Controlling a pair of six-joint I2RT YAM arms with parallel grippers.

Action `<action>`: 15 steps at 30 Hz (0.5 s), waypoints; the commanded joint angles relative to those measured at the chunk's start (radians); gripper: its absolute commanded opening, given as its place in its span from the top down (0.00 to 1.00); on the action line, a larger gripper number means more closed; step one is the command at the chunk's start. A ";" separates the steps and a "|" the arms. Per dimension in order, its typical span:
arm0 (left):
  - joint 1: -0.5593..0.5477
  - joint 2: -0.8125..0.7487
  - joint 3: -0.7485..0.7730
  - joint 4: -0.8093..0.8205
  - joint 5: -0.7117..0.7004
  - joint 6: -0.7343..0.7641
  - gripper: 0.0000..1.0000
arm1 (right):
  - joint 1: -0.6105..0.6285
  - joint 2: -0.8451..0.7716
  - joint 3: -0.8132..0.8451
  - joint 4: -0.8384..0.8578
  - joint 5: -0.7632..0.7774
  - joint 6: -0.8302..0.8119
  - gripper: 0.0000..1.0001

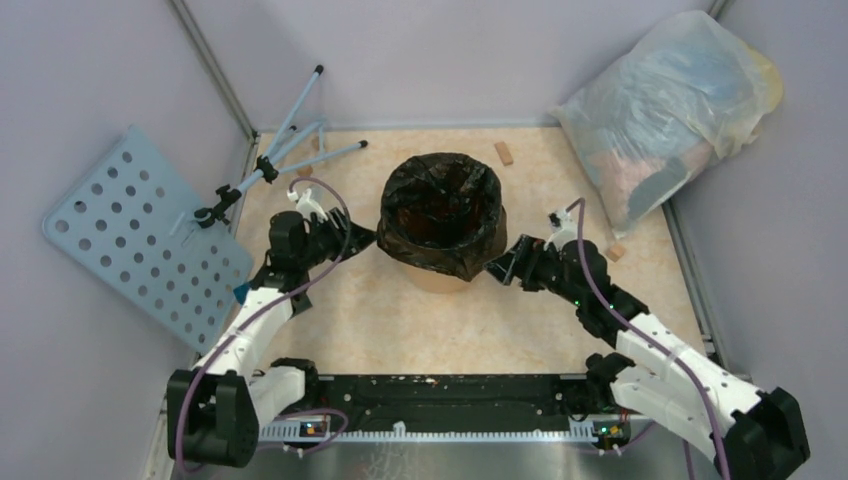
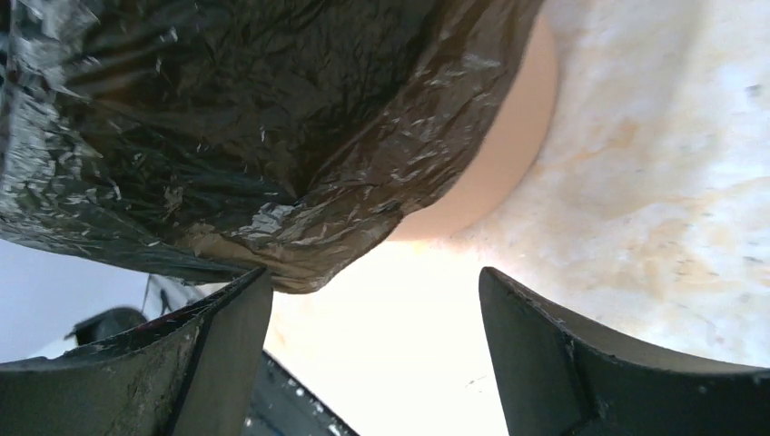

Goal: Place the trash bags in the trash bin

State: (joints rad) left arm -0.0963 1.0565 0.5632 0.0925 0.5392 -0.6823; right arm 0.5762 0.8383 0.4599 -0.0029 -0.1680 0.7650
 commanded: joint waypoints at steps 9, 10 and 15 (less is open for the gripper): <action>0.020 -0.176 -0.007 -0.054 -0.098 -0.063 0.48 | -0.211 0.035 0.202 -0.209 0.108 -0.053 0.18; 0.020 -0.161 -0.001 -0.048 -0.078 -0.064 0.48 | -0.241 0.055 0.212 -0.175 0.057 -0.052 0.19; 0.020 -0.104 0.002 -0.004 -0.007 -0.098 0.47 | -0.305 0.166 0.272 -0.068 -0.037 -0.018 0.19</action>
State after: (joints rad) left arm -0.0799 0.9173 0.5571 0.0219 0.4694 -0.7425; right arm 0.3073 0.9401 0.6514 -0.1783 -0.0872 0.7338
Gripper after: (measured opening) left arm 0.520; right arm 0.815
